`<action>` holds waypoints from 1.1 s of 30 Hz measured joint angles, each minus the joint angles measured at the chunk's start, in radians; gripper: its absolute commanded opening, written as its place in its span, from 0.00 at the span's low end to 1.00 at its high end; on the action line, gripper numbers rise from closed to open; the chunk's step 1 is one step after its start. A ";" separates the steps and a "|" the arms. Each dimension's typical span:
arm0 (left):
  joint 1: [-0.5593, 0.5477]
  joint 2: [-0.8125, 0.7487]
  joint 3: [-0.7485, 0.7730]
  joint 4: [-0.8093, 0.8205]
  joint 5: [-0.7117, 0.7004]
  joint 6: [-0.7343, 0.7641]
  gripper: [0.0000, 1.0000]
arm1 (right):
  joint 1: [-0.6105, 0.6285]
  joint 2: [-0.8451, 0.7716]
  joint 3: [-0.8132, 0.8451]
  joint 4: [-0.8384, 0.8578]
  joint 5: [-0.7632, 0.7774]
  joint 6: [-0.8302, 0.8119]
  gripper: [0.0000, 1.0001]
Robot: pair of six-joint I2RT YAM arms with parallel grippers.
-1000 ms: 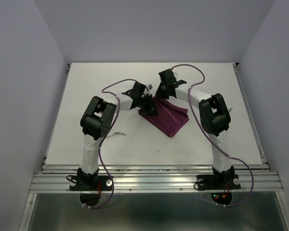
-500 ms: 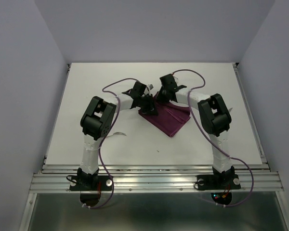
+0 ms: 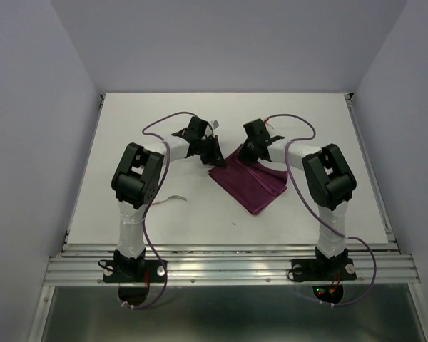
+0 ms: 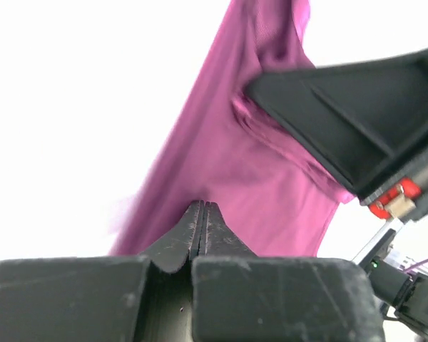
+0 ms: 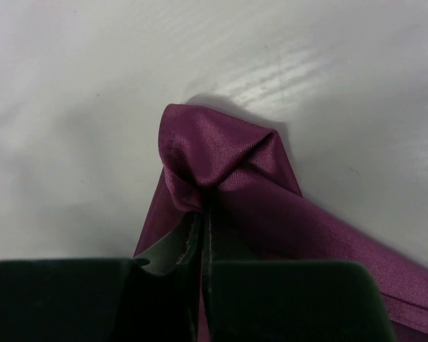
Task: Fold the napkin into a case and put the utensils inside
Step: Fold the lower triangle-folded napkin at the center of the board.
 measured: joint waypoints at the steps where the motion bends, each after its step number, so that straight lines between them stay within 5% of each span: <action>1: 0.004 0.001 0.000 0.000 0.000 0.004 0.00 | 0.000 -0.015 -0.021 0.001 0.000 0.011 0.01; 27: -0.057 0.068 0.107 -0.031 0.042 0.010 0.00 | 0.000 -0.082 -0.072 -0.026 -0.002 0.087 0.01; 32: -0.071 0.073 0.132 -0.025 0.024 0.002 0.17 | 0.000 -0.082 -0.072 -0.027 -0.008 0.084 0.01; 33: -0.070 0.073 0.135 -0.023 0.017 -0.001 0.27 | 0.000 -0.082 -0.071 -0.028 -0.009 0.082 0.01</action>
